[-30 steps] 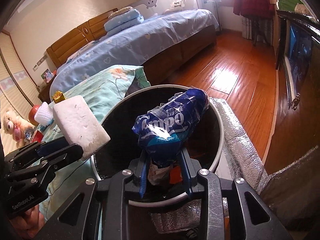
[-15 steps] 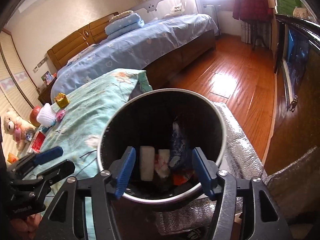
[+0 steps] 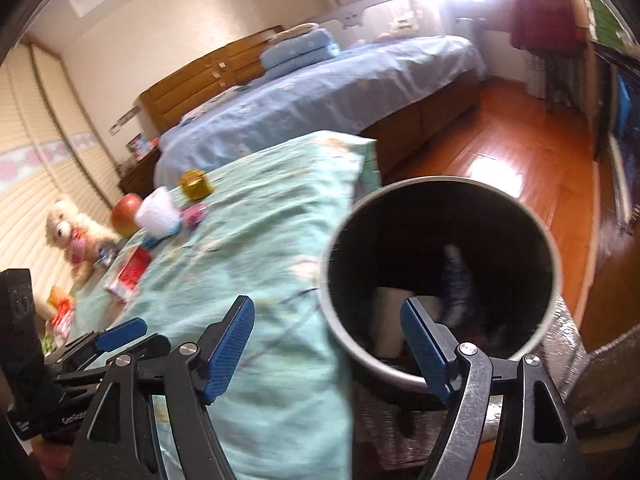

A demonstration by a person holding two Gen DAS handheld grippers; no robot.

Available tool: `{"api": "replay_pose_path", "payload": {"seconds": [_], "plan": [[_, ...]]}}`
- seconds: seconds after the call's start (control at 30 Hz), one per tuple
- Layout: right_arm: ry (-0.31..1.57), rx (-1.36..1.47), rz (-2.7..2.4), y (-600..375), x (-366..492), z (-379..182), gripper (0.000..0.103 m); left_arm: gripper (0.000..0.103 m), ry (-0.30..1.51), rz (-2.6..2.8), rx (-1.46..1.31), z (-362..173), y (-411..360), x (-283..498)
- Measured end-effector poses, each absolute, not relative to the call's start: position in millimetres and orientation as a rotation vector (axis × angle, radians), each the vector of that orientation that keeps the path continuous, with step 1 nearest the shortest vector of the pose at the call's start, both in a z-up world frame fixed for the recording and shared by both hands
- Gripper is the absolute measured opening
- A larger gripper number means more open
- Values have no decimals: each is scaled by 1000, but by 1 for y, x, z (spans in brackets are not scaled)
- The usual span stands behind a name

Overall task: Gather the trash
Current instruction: 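Grasp the red-and-white milk carton with the left tool while the right tool grasps the pink wrapper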

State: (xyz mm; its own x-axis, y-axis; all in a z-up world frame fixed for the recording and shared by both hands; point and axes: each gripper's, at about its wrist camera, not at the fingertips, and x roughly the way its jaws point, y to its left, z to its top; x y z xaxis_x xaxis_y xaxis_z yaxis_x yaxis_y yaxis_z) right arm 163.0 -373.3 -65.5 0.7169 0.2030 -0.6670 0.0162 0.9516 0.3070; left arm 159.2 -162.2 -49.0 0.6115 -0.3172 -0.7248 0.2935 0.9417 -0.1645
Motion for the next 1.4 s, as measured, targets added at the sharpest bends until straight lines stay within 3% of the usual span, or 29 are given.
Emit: {"api": "replay_pose_path", "payload": {"seconds": [0.63, 1.4], "plan": [[799, 195, 269, -269, 192, -66, 77, 68, 825, -157, -91, -54, -66, 156], [874, 70, 352, -207, 286, -83, 78, 70, 886, -36, -126, -59, -33, 225]]}}
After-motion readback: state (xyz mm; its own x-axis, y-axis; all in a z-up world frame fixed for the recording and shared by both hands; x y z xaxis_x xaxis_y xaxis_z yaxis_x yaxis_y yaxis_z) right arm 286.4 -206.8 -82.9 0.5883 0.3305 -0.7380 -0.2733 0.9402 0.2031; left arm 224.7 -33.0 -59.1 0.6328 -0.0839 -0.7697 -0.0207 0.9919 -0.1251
